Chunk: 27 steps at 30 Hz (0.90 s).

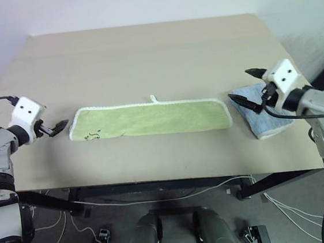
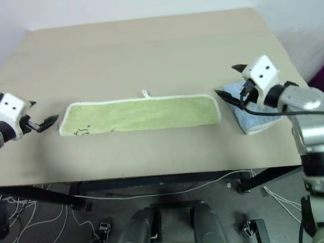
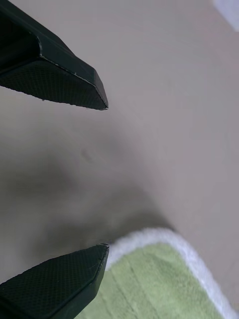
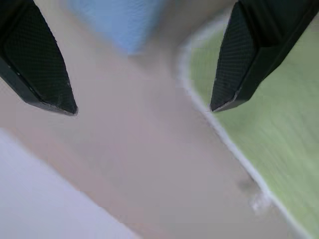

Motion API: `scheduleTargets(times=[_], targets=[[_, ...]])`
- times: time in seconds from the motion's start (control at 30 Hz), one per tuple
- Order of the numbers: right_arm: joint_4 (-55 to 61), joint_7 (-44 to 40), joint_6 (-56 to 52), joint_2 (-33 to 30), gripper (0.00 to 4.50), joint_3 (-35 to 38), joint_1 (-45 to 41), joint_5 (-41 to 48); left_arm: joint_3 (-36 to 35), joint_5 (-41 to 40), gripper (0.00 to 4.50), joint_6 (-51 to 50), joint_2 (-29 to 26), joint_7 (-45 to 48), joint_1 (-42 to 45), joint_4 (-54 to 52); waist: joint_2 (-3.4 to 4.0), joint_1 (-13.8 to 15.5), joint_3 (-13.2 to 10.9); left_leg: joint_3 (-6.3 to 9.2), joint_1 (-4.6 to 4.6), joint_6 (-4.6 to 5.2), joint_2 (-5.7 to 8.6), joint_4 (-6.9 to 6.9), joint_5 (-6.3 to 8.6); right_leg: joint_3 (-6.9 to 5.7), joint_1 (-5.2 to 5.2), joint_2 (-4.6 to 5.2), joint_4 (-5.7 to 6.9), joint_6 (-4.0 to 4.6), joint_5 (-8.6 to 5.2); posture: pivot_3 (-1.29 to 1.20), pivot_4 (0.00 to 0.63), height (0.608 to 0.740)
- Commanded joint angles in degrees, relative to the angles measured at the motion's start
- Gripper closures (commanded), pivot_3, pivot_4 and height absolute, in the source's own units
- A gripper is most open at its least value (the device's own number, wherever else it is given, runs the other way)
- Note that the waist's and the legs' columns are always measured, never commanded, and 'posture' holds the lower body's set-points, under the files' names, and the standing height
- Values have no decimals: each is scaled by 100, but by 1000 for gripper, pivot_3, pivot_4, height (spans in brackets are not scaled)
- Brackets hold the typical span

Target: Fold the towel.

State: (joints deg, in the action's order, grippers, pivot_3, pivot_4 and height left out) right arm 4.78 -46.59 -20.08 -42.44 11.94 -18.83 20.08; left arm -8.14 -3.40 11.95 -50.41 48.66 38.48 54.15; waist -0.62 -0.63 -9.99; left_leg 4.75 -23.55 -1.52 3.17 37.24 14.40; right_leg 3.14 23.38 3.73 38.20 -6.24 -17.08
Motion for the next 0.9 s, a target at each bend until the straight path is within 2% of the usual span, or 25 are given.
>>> scheduleTargets(times=[0.03,0.17,0.33,0.43,0.6,0.9], targets=[[1552,634,-1579,323,35,660,595,1387,-347,-375,0,-73,-54,18,-69,-499,-3,-5,2,2,0,0,0,0,0,0,-2,3,0,0,0,0,150,740],[2319,1574,-2696,991,35,1124,998,2806,-351,-519,0,-209,134,126,-105,-833,-3,-16,4,2,5,0,0,-2,0,1,-4,6,1,0,0,0,150,740],[2338,2473,-3434,1420,35,1392,1257,3870,-276,-671,0,-311,410,374,-254,-1343,-10,-16,8,-1,6,0,0,-3,0,1,-4,4,0,0,0,0,150,740],[2125,3328,-3874,1718,35,1540,1408,4628,-256,-851,0,-493,551,645,-429,-1738,-10,-17,8,0,6,0,-2,-5,0,2,-3,4,0,0,0,0,150,740],[2160,4656,-3932,2140,35,1517,1443,5629,-243,-1078,0,-809,651,903,-767,-2393,-10,-40,8,-1,6,0,-3,-8,0,6,0,6,1,0,0,0,150,740],[1693,6221,-3448,2279,35,1320,1267,6765,-169,-1013,0,-910,697,947,-907,-2778,-10,-38,8,-3,6,0,-3,-7,0,5,-3,1,-2,0,0,0,150,740]])
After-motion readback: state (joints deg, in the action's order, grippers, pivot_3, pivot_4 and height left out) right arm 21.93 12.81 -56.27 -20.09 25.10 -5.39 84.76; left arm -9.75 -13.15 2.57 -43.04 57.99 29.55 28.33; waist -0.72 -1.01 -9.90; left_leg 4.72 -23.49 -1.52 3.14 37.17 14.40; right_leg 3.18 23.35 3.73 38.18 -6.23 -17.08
